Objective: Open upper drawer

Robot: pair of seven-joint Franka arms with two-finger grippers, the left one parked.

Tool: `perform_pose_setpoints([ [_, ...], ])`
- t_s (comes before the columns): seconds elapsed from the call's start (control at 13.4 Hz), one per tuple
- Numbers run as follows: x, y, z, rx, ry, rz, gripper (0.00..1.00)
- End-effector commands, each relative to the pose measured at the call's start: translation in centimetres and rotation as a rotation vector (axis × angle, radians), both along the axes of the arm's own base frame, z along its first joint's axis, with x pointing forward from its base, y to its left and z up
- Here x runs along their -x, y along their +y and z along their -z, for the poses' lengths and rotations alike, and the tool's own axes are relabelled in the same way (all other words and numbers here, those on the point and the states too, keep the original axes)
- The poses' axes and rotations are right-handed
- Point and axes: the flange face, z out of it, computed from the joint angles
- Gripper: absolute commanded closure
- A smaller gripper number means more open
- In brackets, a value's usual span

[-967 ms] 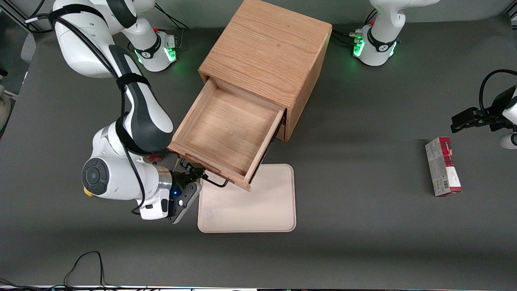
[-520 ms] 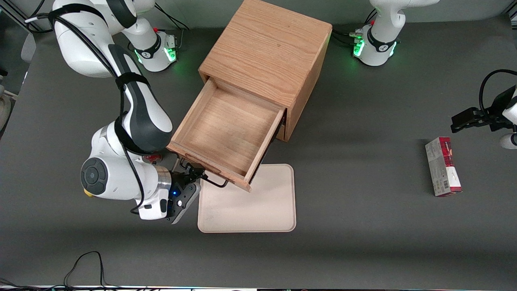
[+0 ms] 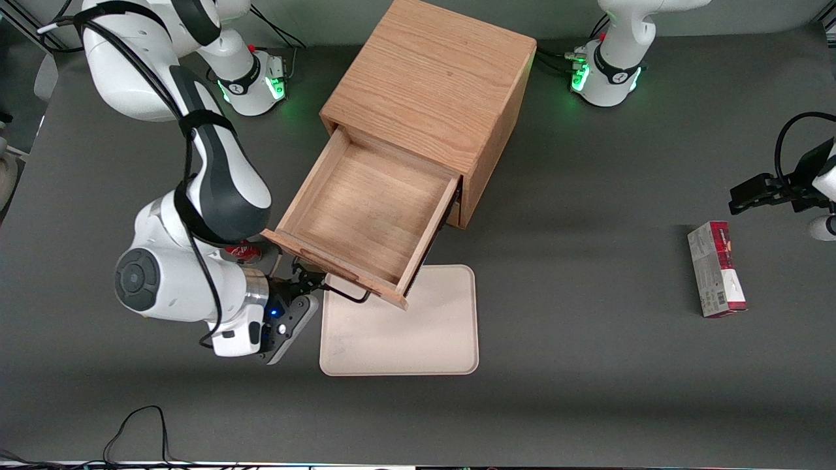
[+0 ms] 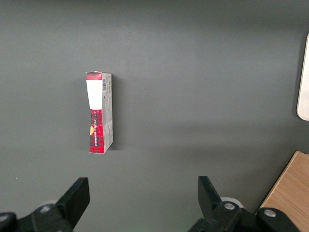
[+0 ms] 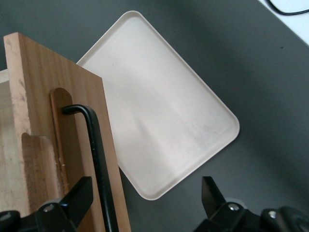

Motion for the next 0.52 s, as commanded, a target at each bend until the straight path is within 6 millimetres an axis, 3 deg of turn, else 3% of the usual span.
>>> perform_pose_setpoints([
  [0.0, 0.1, -0.1, -1.3, 0.021, 0.004, 0.009, 0.0],
  [0.3, 1.0, -0.1, -3.4, 0.04, 0.028, -0.015, 0.0],
  [0.45, 1.9, -0.1, -5.6, 0.072, 0.018, -0.033, 0.0],
])
